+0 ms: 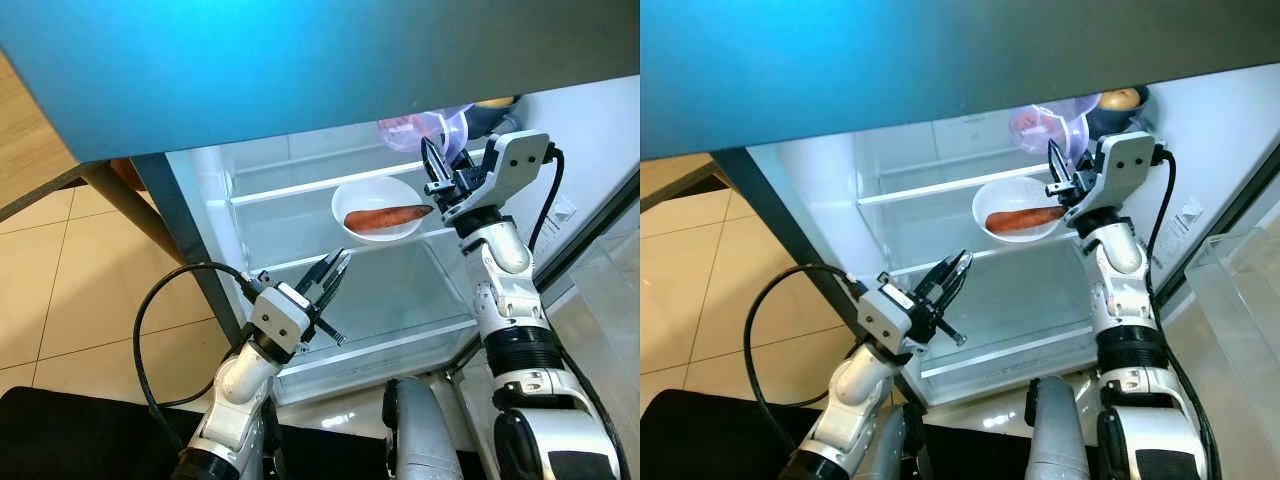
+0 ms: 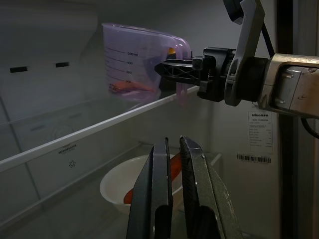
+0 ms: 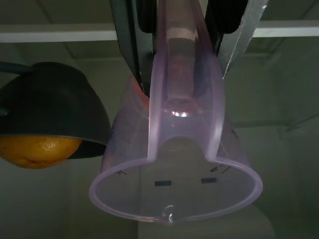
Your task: Restocking fridge
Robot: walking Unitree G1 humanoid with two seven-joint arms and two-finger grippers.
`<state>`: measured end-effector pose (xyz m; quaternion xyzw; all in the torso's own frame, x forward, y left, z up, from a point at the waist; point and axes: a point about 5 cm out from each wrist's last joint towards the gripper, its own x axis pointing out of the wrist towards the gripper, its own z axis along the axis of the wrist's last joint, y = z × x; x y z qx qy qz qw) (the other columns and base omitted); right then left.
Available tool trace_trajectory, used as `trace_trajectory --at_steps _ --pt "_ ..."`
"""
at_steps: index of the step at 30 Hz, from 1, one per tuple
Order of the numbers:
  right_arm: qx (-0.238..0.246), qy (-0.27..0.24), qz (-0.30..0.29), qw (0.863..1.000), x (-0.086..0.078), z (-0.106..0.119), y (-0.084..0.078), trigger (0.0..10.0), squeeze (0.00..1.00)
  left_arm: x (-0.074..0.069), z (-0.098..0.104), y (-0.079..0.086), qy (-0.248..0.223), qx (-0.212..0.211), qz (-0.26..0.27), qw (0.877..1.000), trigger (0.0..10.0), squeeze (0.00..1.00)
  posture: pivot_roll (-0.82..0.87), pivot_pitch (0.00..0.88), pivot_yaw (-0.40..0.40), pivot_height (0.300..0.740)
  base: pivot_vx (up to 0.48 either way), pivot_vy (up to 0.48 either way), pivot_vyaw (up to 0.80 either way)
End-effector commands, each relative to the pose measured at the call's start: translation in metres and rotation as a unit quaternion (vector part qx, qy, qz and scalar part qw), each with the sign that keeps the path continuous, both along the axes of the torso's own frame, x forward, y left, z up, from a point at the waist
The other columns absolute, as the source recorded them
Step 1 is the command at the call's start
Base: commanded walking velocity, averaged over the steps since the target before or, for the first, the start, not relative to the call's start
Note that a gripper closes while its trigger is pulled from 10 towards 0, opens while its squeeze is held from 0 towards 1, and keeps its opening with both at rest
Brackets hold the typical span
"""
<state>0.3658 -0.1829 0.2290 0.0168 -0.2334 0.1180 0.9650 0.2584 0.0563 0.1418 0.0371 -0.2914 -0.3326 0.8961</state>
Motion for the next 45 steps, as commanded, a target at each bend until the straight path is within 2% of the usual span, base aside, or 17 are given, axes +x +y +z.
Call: trace_trajectory --at_steps 1,3,4,5,6,8,19,24,27,29,31,34,35,36,38,40,45 --pt "0.007 0.018 0.002 1.000 0.001 -0.009 0.001 10.0 0.71 -0.001 0.002 -0.003 -0.006 -0.003 0.000 1.000 10.0 0.00 -0.11 0.189 0.066 0.587 0.000 0.000 0.00" --pt "0.004 0.013 -0.003 1.000 0.001 -0.008 0.000 10.0 0.75 -0.001 0.001 -0.003 -0.006 -0.003 0.001 1.000 10.0 0.00 -0.11 0.189 0.067 0.587 0.000 0.000 0.00" --pt "0.000 0.005 -0.012 1.000 0.001 -0.006 -0.001 10.0 0.70 -0.001 0.001 -0.003 -0.006 -0.002 0.001 1.000 10.0 0.00 -0.11 0.189 0.067 0.587 0.000 0.000 0.00" --pt "0.000 0.005 -0.012 1.000 0.001 -0.006 -0.001 10.0 0.70 -0.001 0.001 -0.003 -0.006 -0.002 0.001 1.000 10.0 0.00 -0.11 0.189 0.067 0.587 0.000 0.000 0.00" --pt "0.005 -0.021 -0.018 1.000 -0.001 0.000 -0.003 10.0 0.00 -0.001 0.001 -0.003 -0.005 -0.002 0.002 1.000 10.0 0.00 -0.11 0.188 0.066 0.587 0.000 0.000 0.00" --pt "0.028 -0.055 -0.021 0.998 -0.006 0.010 -0.008 10.0 0.00 0.000 0.001 -0.004 -0.005 -0.001 0.002 1.000 10.0 0.00 -0.11 0.187 0.065 0.587 0.000 0.000 0.00" --pt "0.032 -0.080 -0.026 0.996 -0.022 0.009 -0.021 10.0 0.00 -0.001 0.000 -0.004 -0.005 -0.001 0.003 1.000 10.0 0.00 -0.11 0.184 0.061 0.587 0.000 0.000 0.00" --pt "0.030 -0.054 -0.033 0.998 -0.037 -0.012 -0.027 10.0 0.00 -0.002 -0.004 -0.001 0.001 0.006 0.006 1.000 10.0 0.00 -0.12 0.183 0.056 0.587 0.000 0.000 0.00" --pt "0.018 0.001 -0.039 0.999 -0.056 -0.049 -0.030 10.0 0.00 -0.003 -0.016 0.004 0.024 0.029 0.015 0.999 10.0 0.00 -0.12 0.182 0.056 0.587 0.000 0.000 0.00" --pt "0.011 0.045 -0.044 0.998 -0.066 -0.074 -0.031 10.0 0.00 -0.002 -0.034 0.010 0.066 0.062 0.033 0.995 10.0 0.00 -0.12 0.178 0.058 0.587 0.000 0.000 0.00" --pt "0.008 0.061 -0.046 0.997 -0.070 -0.083 -0.031 10.0 0.00 -0.002 -0.041 0.013 0.083 0.074 0.040 0.993 10.0 0.00 -0.13 0.177 0.058 0.587 0.000 0.000 0.00" --pt "0.003 0.150 -0.051 0.987 -0.081 -0.128 -0.030 10.0 0.00 -0.004 -0.074 0.028 0.174 0.096 0.065 0.978 10.0 0.00 -0.14 0.170 0.059 0.587 0.000 0.000 0.00" --pt "0.003 0.197 -0.051 0.979 -0.086 -0.152 -0.029 10.0 0.00 -0.006 -0.092 0.038 0.228 0.107 0.090 0.964 10.0 0.00 -0.14 0.165 0.060 0.587 0.000 0.000 0.00" --pt "0.003 0.197 -0.051 0.979 -0.086 -0.152 -0.029 10.0 0.00 -0.006 -0.092 0.038 0.228 0.107 0.090 0.964 10.0 0.00 -0.14 0.165 0.060 0.587 0.000 0.000 0.00" --pt "-0.003 0.261 -0.048 0.964 -0.095 -0.182 -0.027 10.0 0.00 -0.010 -0.112 0.055 0.286 0.106 0.130 0.943 10.0 0.00 -0.14 0.161 0.054 0.587 0.000 0.000 0.00" --pt "-0.008 0.279 -0.047 0.959 -0.098 -0.191 -0.026 10.0 0.00 -0.012 -0.116 0.060 0.297 0.098 0.143 0.939 10.0 0.00 -0.14 0.161 0.054 0.587 0.000 0.000 0.00" --pt "-0.032 0.379 -0.030 0.924 -0.118 -0.234 -0.011 10.0 0.00 -0.026 -0.145 0.099 0.387 0.066 0.244 0.887 10.0 0.00 -0.12 0.155 0.034 0.587 0.000 0.000 0.00"
